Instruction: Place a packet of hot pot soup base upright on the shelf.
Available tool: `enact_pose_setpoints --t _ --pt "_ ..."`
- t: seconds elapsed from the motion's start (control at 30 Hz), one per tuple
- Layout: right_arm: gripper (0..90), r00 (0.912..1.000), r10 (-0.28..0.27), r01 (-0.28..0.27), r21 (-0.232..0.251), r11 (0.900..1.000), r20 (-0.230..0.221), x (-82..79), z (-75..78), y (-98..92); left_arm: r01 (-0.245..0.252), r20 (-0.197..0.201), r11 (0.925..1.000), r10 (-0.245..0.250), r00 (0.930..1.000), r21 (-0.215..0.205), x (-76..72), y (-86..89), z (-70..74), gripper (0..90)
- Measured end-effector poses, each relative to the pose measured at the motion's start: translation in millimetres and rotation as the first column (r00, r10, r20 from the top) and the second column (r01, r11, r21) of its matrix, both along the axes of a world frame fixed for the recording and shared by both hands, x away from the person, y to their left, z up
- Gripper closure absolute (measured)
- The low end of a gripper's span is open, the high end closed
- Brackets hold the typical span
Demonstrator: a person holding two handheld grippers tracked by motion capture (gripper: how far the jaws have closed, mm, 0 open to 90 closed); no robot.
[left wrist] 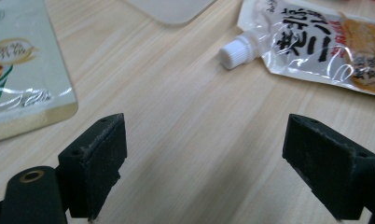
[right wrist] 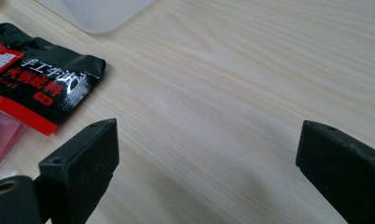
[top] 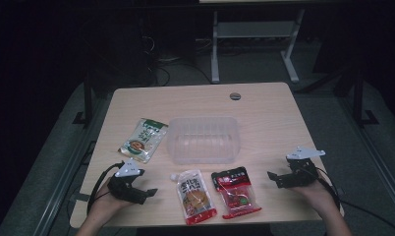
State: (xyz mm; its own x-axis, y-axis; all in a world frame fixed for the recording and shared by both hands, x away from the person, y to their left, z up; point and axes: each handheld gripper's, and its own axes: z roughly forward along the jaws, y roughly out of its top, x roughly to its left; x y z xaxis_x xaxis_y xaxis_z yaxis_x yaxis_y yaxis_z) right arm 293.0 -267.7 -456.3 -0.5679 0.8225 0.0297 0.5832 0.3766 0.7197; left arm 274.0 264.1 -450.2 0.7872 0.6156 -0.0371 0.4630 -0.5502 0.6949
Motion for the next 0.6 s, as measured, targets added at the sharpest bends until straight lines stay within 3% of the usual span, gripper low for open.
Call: enact_pose_setpoints --t 0.03,0.13,0.37,0.6 --pt "5.6 1.0 -0.001 0.001 0.005 1.0 -0.007 -0.5 0.4 -0.3 -0.015 -0.018 0.9999 0.015 0.9997 0.003 1.4 2.0 -1.1 13.4" --pt "7.5 0.9999 0.009 -0.009 0.014 1.0 -0.013 -4.8 3.1 -1.3 -0.017 -0.021 0.9998 0.017 0.9996 0.01 1.4 3.0 -1.7 13.7" --pt "23.4 0.9957 0.079 -0.078 0.021 0.997 -0.048 -23.7 9.4 -0.5 -0.018 -0.033 0.9998 0.018 0.9993 0.006 0.6 6.0 -1.6 14.2" --pt "53.4 0.9839 0.167 -0.164 0.044 0.985 -0.065 -42.3 11.9 -3.0 -0.009 -0.04 0.9999 0.01 0.9992 0.014 0.1 4.6 0.1 14.1"
